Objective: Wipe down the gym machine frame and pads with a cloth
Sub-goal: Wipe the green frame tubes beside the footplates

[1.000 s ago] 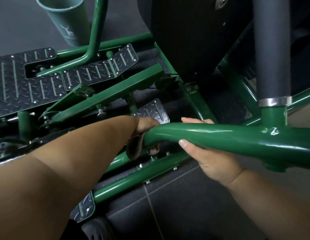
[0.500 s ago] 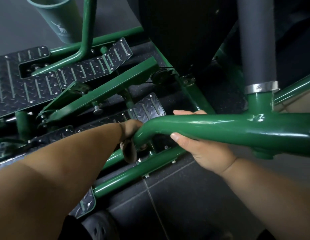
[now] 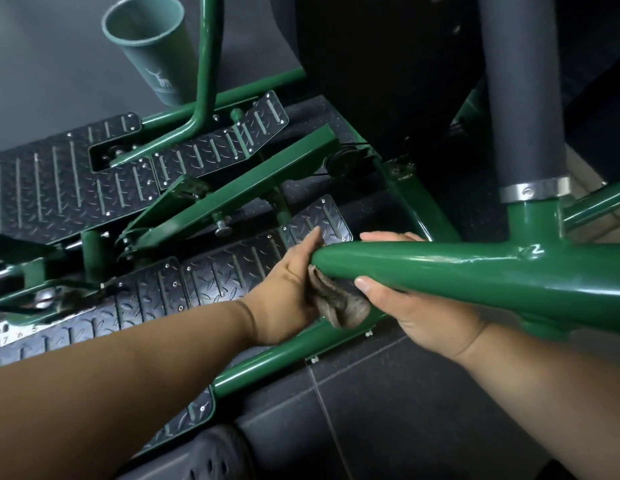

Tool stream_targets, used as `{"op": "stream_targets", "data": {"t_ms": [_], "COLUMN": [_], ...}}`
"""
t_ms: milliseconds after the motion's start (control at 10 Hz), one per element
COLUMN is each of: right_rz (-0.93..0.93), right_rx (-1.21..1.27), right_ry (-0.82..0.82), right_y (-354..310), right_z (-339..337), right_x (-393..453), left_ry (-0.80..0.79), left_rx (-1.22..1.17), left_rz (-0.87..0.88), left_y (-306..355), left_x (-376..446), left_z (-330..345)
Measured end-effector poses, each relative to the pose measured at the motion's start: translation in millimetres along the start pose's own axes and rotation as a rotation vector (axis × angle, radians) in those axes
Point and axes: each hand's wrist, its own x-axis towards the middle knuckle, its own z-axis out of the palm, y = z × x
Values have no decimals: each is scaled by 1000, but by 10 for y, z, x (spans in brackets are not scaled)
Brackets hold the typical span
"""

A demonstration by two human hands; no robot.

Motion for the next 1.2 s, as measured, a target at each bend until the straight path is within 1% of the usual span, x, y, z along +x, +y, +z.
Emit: {"op": "stream_targets", "data": {"t_ms": [100, 200, 300, 400, 500, 600, 700, 800, 900, 1000, 1100, 1200], "right_rz": [77, 53, -86, -184, -219, -258, -220, -212, -200, -170, -157, -119], "right_rx": [32, 108, 98, 61, 14, -4, 1, -37, -72, -73, 5, 53], "right_ry": [-154, -155, 81, 245, 254, 270, 266, 246, 241, 215, 183, 188], "right_y": [103, 114, -32, -113, -67, -31, -18, -35, -91, -132, -181, -231], "right_z": [42, 37, -37, -62, -43, -18, -22, -39, -72, -78, -89, -70], "right_x": [-2, -16, 36, 59, 65, 65, 48, 35, 30, 22, 1, -31], "left_ry": [84, 165, 271, 364, 449, 422, 271, 93, 76, 51, -3, 17], "left_rx": [-39, -7, 85, 90, 79, 18, 142, 434, 389, 335, 354, 488], "left_rz": [34, 36, 96, 68, -15, -137, -316, -493, -533, -517, -535, -542], "left_y": [-34, 161, 394, 435, 287, 73, -275, -616, -696, -764, -975, -1276], "left_x": [76, 129, 146, 133, 140, 167, 148, 101, 128, 143, 96, 20], "left_z": [52, -2, -28, 72, 191, 260, 246, 273, 331, 324, 359, 500]}}
